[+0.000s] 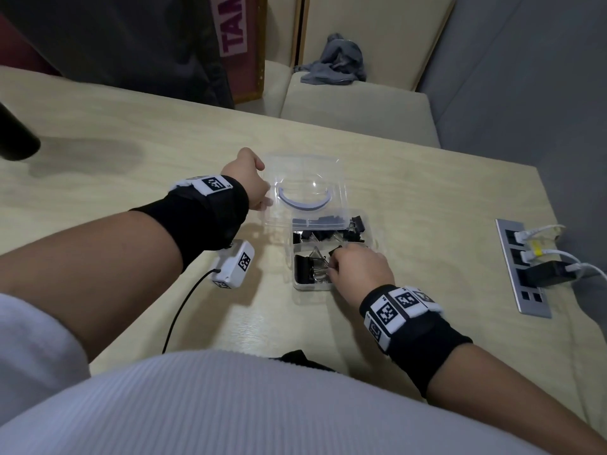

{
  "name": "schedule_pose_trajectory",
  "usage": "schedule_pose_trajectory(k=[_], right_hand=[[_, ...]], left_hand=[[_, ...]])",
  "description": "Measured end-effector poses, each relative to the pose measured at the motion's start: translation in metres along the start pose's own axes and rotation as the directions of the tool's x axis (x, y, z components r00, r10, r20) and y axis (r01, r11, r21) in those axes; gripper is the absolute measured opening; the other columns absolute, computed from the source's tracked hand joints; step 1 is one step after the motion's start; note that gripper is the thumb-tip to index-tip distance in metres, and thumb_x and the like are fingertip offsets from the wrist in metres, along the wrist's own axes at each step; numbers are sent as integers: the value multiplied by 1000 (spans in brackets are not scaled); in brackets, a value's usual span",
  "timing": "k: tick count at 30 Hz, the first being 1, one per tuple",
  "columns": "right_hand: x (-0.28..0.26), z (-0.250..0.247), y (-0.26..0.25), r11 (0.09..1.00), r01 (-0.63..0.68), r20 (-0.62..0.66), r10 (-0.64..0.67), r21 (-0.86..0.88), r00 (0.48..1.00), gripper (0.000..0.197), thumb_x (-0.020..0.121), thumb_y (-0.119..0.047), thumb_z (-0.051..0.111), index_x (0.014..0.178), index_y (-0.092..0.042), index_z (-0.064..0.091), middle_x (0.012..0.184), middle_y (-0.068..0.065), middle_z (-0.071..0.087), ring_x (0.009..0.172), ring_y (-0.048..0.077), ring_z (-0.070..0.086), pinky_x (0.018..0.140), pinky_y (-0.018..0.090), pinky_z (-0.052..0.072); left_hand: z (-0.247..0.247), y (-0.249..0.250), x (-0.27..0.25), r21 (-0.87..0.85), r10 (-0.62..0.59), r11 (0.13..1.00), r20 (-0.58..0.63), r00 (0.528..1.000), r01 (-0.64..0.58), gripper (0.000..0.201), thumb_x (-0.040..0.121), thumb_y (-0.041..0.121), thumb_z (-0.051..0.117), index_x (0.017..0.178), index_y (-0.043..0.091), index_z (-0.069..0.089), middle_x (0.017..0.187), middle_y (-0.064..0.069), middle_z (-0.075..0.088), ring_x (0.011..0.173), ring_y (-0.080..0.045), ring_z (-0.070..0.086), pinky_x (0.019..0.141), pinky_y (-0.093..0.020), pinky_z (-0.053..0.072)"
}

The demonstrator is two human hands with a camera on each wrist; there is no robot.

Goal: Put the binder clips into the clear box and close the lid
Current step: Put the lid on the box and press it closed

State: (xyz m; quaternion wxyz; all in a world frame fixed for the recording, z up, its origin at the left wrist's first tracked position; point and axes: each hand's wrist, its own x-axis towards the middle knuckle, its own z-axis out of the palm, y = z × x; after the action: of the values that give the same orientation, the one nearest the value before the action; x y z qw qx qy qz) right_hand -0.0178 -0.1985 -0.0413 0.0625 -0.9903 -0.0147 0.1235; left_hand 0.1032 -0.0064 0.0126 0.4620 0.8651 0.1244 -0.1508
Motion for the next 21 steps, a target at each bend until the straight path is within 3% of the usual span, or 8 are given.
schedule_pose_trajectory(k=[2, 5, 7, 13, 18, 21], right_hand=[[0, -1, 1, 999, -11, -20, 12, 39, 1000, 26, 94, -32, 46, 102, -18, 68, 103, 3, 62, 97, 27, 59, 81, 36, 44], [-1, -8, 2, 992, -18, -70, 27, 127, 997, 25, 96, -28, 44, 103, -18, 65, 100, 3, 60, 91, 26, 57, 78, 35, 43], [-1, -12, 4, 987, -13, -78, 25, 160, 997, 23, 96, -26, 43, 102, -19, 64, 98, 2, 62, 91, 25, 57, 77, 35, 43], [2, -16, 8, 981, -35, -75, 50, 189, 996, 22, 98, -23, 42, 101, -18, 62, 97, 1, 63, 92, 25, 57, 81, 37, 44], [-1, -11, 8, 981, -25, 17, 22, 193, 1000, 26, 97, -28, 44, 107, -21, 66, 103, 4, 63, 97, 26, 58, 85, 38, 45], [-3, -11, 10, 968, -62, -63, 79, 243, 995, 28, 96, -30, 46, 113, -21, 66, 108, 4, 62, 103, 26, 56, 89, 41, 46]], left_hand=[[0, 0, 0, -8, -4, 1000, 0, 1000, 4, 27, 92, -3, 49, 108, 18, 40, 113, -16, 56, 49, -19, 63, 42, -22, 55], [0, 0, -1, -11, -15, 1000, -2, 1000, 15, 27, 92, -1, 51, 108, 18, 41, 113, -17, 59, 67, -32, 72, 66, -38, 62], [0, 1, -1, -12, -20, 1000, -7, 1000, 20, 26, 92, 0, 52, 108, 18, 41, 110, -17, 59, 77, -38, 73, 74, -44, 62], [2, 0, -1, -4, -11, 1000, 4, 1000, 11, 26, 92, 0, 51, 107, 18, 41, 100, -12, 58, 80, -39, 74, 78, -47, 61], [5, 0, -2, 24, 0, 1000, 18, 1000, 0, 27, 91, 1, 51, 108, 20, 41, 98, -11, 60, 79, -37, 74, 79, -47, 60], [7, -1, -2, 39, 4, 999, 31, 1000, -5, 27, 90, 2, 52, 108, 19, 42, 89, -7, 59, 77, -36, 75, 79, -48, 60]])
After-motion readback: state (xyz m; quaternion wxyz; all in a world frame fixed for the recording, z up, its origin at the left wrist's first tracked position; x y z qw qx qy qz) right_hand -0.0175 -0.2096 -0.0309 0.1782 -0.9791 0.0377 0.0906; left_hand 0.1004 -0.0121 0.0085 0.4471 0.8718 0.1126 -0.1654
